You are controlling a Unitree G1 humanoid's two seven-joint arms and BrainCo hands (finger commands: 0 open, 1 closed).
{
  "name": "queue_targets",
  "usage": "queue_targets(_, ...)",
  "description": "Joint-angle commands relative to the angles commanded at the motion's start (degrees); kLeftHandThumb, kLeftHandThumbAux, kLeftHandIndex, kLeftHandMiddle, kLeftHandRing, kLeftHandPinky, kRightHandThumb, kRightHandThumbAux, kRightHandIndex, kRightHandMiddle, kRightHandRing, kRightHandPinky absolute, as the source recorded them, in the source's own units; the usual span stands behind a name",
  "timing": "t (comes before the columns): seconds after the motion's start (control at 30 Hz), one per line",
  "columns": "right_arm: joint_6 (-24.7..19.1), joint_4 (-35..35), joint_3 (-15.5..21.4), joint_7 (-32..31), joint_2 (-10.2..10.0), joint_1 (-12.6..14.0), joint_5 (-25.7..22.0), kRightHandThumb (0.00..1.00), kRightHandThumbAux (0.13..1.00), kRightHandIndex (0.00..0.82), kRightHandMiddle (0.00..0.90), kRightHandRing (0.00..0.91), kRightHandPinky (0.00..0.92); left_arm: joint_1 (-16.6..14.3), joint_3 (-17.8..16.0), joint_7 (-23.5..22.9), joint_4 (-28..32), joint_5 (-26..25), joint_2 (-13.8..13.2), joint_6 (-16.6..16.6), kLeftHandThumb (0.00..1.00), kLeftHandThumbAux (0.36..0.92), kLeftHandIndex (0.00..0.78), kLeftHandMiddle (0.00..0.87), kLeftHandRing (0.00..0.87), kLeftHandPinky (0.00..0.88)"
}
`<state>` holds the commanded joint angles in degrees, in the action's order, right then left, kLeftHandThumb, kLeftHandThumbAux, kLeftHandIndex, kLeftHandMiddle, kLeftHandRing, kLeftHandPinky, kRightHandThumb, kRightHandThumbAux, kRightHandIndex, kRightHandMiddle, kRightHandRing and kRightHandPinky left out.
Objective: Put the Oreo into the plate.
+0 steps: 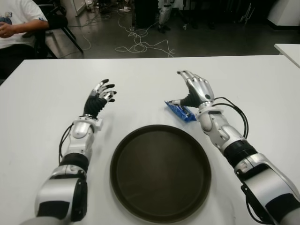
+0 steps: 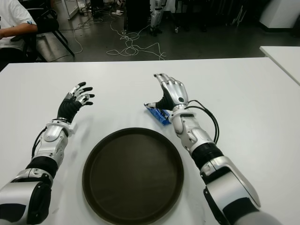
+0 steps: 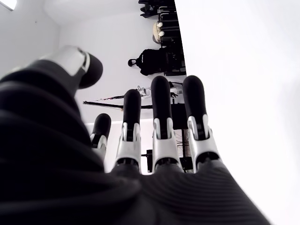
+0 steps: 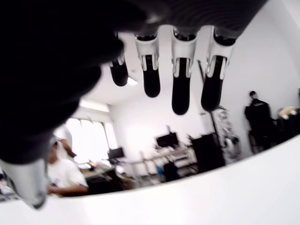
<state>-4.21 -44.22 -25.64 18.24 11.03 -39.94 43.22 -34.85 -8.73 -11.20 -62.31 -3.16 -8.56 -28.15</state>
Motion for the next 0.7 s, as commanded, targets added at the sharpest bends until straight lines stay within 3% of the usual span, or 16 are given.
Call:
queue_targets(0.13, -7.9, 1.5, -1.5, -5.5, 0.0, -0.8, 1.9, 0.000, 0.543, 0.001, 0.022, 0.031, 0.055, 0.2, 0.0, -0.3, 0.2, -0.1, 0.1, -0.5, 0.154, 0.620, 0.129, 0.212, 0.258, 0.345)
queue_targets(0.27, -12.3, 2.3, -2.6, -8.1, 0.0, -1.0, 3.2, 0.000, 0.515, 0.000, 0.005, 0.008, 0.022, 0.3, -0.1, -0.3, 0.2, -0.1, 0.1, -0.5, 0.156, 0.625, 0.129, 0.205, 0.255, 0.344)
queue_targets(0.47, -14.9, 2.9, -4.0, -10.1, 0.3, -1.3, 4.1, 0.000, 0.501, 0.000, 0.000, 0.000, 0.002, 0.3, -0.2, 0.4, 0.3, -0.1, 0.4, -0.3, 0.176, 0.649, 0.134, 0.211, 0.258, 0.349)
queue_targets(0.7, -16.4, 4.0, -4.6, -10.8, 0.3, -1.1, 4.6, 0.000, 0.502, 0.000, 0.000, 0.000, 0.001, 0.4, 0.2, 0.5, 0.4, 0.3, 0.2, -1.0, 0.170, 0.625, 0.136, 0.216, 0.259, 0.345)
